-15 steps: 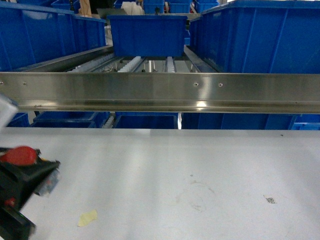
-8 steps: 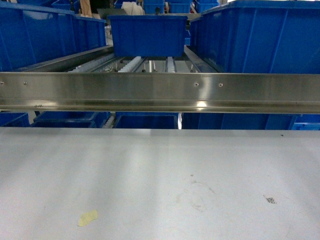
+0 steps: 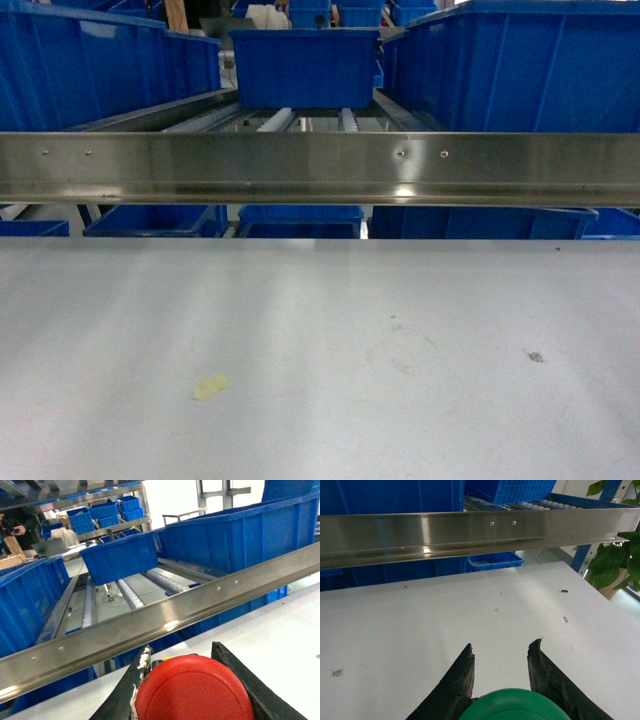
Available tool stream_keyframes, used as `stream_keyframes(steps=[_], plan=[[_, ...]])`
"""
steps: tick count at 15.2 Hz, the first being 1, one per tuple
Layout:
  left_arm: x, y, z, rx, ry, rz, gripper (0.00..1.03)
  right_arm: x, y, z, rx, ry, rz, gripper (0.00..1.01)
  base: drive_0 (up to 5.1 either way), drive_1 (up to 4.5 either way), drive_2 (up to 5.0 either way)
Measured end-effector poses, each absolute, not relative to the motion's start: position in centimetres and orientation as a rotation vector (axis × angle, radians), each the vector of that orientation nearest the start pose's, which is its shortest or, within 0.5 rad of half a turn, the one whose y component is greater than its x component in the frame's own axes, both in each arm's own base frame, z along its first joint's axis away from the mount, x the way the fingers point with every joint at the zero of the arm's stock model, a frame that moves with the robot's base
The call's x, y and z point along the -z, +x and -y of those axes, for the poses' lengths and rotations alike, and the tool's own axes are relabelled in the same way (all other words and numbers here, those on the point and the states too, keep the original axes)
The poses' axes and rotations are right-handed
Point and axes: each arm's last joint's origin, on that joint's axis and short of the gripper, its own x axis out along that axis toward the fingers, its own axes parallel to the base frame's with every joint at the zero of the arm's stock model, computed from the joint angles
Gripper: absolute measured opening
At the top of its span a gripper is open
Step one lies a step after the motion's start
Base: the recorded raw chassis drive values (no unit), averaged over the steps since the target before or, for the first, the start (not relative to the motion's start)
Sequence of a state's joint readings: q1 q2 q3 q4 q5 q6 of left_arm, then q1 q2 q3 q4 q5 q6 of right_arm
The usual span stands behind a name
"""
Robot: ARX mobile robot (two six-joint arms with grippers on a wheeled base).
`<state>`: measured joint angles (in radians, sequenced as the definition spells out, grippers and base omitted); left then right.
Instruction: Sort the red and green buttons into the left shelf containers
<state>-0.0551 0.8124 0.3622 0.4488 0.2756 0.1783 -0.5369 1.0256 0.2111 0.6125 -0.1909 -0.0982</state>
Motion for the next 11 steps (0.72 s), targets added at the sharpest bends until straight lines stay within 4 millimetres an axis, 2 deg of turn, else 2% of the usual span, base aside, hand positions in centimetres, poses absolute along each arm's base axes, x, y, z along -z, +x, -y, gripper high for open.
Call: stream_keyframes(steps=[11], plan=[[-24.2,18.04,1.78,0.328,0.163,0.023,0.31,-17.26,16.53,9.2,0.334,-0.024,-0.208,0.29,-4.9,2.38,2.6]])
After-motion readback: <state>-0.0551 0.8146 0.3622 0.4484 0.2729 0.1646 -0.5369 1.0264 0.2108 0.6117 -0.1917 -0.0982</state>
